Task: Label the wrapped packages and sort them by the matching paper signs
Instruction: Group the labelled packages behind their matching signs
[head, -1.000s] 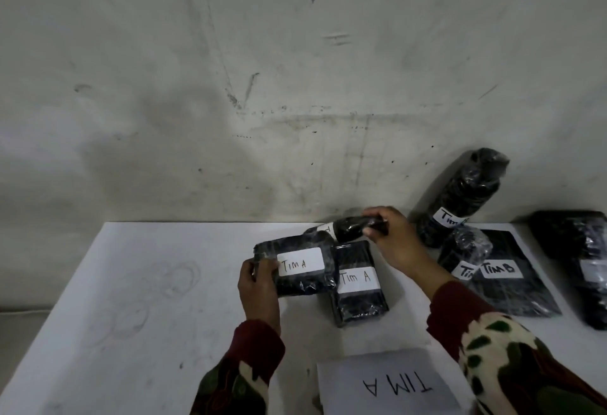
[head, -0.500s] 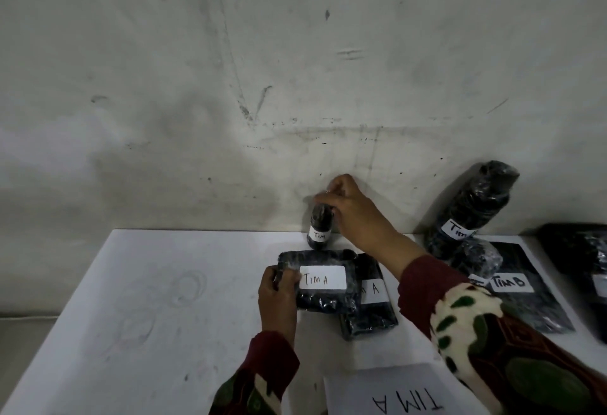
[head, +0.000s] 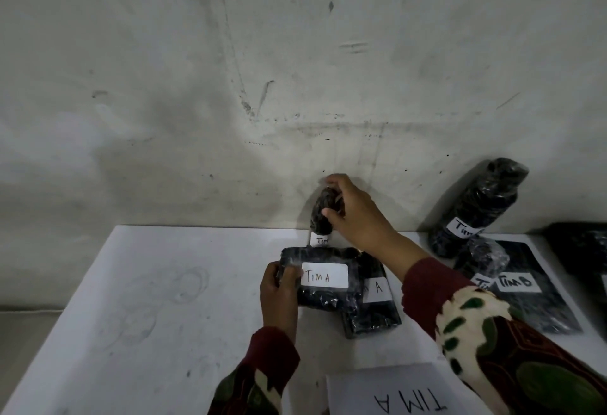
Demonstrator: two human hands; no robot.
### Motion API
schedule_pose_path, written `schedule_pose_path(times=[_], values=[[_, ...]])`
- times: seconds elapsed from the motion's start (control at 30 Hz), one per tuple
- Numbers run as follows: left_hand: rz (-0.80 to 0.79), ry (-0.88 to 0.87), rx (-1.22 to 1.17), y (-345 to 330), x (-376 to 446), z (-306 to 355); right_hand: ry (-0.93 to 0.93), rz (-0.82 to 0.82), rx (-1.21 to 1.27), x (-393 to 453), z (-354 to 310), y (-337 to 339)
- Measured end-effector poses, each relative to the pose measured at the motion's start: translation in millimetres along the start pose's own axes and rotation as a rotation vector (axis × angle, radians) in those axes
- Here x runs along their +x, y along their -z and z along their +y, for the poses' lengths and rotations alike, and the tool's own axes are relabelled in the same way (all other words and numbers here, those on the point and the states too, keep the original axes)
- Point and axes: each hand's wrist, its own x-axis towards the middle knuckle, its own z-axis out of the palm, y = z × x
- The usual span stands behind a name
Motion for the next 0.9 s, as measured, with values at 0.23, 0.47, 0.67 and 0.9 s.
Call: schedule_pose_path(times=[0.23, 0.47, 0.67, 0.9], values=[[0.008, -0.008, 0.004, 1.7, 3.0, 0.1, 0.068, 0.023, -0.091, -1.3, 4.6, -6.8], [0.029, -0.019, -0.018, -0.3, 9.4, 8.5, 0.018, 0.096, -0.004, -5.4, 9.6, -9.3], [0.027, -0.009, 0.002, -6.5, 17.8, 15.2, -0.027, 0.14, 0.065, -8.0, 13.3, -9.4], [0.042, 0.005, 0.017, -6.7, 20.5, 14.0, -0.167, 0.28, 0.107, -31.9, 28.5, 5.8]])
